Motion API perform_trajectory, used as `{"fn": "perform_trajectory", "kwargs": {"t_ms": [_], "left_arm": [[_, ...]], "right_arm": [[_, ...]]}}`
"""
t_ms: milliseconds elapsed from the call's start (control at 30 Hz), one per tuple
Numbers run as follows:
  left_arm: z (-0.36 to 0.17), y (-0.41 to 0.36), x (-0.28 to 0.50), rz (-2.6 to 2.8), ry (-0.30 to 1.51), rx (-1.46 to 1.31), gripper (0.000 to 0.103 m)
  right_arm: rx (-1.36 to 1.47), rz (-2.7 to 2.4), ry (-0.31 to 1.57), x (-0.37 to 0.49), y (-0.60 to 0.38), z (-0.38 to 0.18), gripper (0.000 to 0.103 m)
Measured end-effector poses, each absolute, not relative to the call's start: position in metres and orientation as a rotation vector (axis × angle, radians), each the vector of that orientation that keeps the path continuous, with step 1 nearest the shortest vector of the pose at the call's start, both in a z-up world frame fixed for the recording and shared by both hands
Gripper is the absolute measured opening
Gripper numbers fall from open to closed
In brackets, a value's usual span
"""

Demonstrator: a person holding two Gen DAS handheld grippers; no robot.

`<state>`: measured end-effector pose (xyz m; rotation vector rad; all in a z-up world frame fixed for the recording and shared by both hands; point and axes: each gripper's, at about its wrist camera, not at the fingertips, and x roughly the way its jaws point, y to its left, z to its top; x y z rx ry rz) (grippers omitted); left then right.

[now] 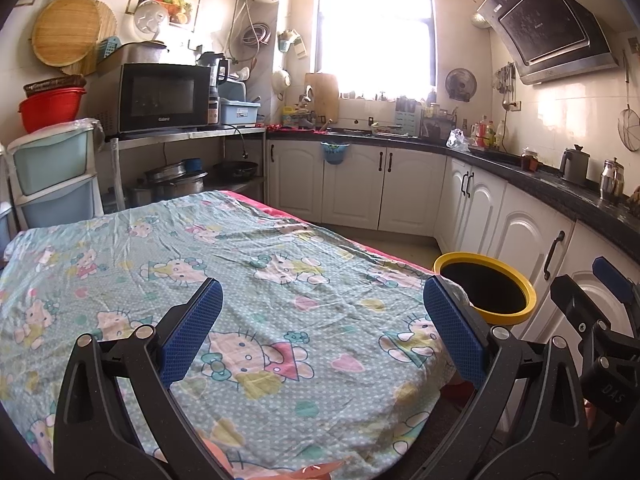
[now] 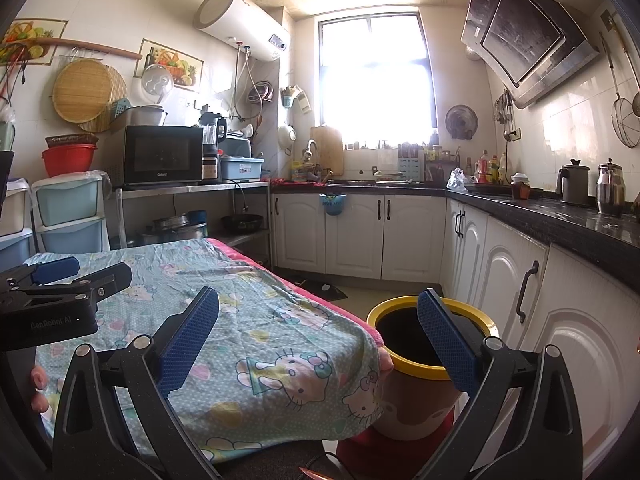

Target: Collect trash

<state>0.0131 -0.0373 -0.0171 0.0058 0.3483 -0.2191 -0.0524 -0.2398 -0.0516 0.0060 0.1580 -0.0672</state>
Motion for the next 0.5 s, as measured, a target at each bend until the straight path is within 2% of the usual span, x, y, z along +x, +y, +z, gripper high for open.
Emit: {"fn": "perform_trajectory", "kwargs": {"t_ms": [500], "left_arm": [[-0.0158,-0.0384,0.0119,-0.217,0.348,0.007,0.092]], "right_arm": [[0.005,-0.067,0.157,-0.0523,-0.2404,-0.0515,0.097]]}}
